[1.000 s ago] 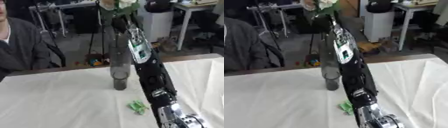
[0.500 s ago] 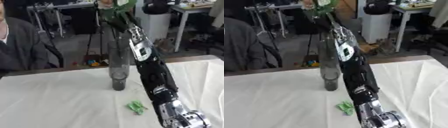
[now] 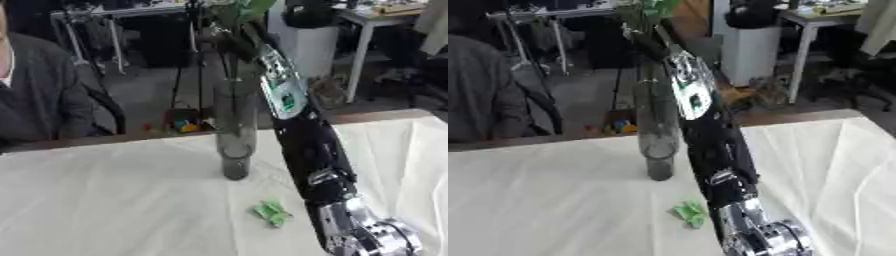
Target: Arrange flowers into the vase.
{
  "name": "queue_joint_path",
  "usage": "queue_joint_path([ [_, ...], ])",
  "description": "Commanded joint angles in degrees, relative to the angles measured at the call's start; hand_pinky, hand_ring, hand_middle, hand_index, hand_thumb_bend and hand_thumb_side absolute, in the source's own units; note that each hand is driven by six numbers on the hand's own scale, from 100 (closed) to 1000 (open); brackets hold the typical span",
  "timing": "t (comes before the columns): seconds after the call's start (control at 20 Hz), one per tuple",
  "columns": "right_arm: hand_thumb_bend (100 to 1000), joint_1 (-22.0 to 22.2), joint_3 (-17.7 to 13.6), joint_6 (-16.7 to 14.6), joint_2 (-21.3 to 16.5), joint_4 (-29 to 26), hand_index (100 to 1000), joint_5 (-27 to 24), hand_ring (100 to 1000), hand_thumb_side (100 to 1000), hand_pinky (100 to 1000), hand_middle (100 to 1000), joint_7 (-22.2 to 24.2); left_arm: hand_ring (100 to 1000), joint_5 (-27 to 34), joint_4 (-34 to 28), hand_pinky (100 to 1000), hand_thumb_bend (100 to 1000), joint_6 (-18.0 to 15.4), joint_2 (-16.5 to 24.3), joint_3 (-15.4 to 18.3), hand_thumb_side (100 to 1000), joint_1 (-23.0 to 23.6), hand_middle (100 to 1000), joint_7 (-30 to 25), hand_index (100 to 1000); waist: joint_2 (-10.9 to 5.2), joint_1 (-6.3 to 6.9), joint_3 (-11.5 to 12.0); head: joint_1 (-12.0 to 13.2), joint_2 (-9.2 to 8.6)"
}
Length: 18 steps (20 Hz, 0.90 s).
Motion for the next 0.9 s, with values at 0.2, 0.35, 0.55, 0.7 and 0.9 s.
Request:
queue_joint_path([
  [0.2, 100, -0.62, -0.21, -0.13, -0.62, -1.57, 477, -0.42, 692, 878, 654, 712, 0.72, 711, -0.31, -0.66, 760, 617, -0.06, 1.15, 0.78, 941, -0.22, 622, 0.08, 764, -0.58, 0.36, -0.11, 0.24, 0.24],
  [0.35, 100, -0.45, -0.28, -0.42, -0.62, -1.54, 498, -0.02, 722, 879, 675, 745, 1.14, 711, -0.31, -0.69, 760, 616, -0.11, 1.14, 0.79, 941, -0.18, 622, 0.08, 764, -0.55, 0.47, -0.17, 0.3, 0.28],
  [0.55, 100, -0.26, -0.29, -0.7, -0.65, -1.59, 512, 0.38, 732, 884, 687, 765, 1.5, 712, -0.34, -0.73, 760, 615, -0.16, 1.13, 0.8, 941, -0.11, 622, 0.07, 764, -0.52, 0.59, -0.24, 0.27, 0.27],
  [0.7, 110, -0.16, -0.25, -0.84, -0.68, -1.54, 517, 0.72, 736, 880, 696, 770, 1.78, 711, -0.34, -0.75, 760, 614, -0.17, 1.11, 0.79, 941, -0.1, 622, 0.05, 764, -0.5, 0.63, -0.28, 0.21, 0.24],
  [0.9, 124, -0.15, -0.05, -1.06, -0.8, -1.23, 526, 1.87, 747, 872, 712, 780, 2.47, 711, -0.35, -0.75, 760, 613, -0.2, 1.12, 0.8, 941, -0.06, 622, 0.02, 765, -0.53, 0.65, -0.27, 0.15, 0.26],
])
